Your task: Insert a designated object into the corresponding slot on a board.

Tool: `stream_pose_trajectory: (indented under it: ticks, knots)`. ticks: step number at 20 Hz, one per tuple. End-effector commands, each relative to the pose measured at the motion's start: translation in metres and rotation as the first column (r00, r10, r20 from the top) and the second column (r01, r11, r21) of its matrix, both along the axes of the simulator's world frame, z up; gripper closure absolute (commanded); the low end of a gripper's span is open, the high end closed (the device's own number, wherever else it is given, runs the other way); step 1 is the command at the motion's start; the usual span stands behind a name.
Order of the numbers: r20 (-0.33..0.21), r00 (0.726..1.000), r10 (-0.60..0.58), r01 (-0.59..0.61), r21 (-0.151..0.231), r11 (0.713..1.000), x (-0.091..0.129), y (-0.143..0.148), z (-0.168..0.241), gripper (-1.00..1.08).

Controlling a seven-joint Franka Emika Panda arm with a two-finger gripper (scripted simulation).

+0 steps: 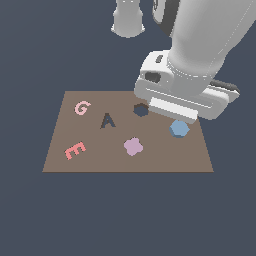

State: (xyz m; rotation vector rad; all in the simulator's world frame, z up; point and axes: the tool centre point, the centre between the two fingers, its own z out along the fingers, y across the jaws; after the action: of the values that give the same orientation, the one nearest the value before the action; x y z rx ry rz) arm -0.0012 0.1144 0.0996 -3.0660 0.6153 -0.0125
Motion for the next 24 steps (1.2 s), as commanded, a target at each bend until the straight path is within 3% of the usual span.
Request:
stream_pose_trajectory:
  ticks: [1, 13, 24]
  knots:
    - [-0.002, 0.998, -0.062, 0.062, -0.003, 0.998, 0.002, 0.01, -0.01, -0.92]
    - [-0.009, 0.966, -0.259, 0.259, -0.011, 0.966, 0.015, 0.042, -0.042, -0.92]
    - [-0.011, 0.954, -0.3, 0.3, -0.013, 0.954, 0.02, 0.049, -0.05, -0.92]
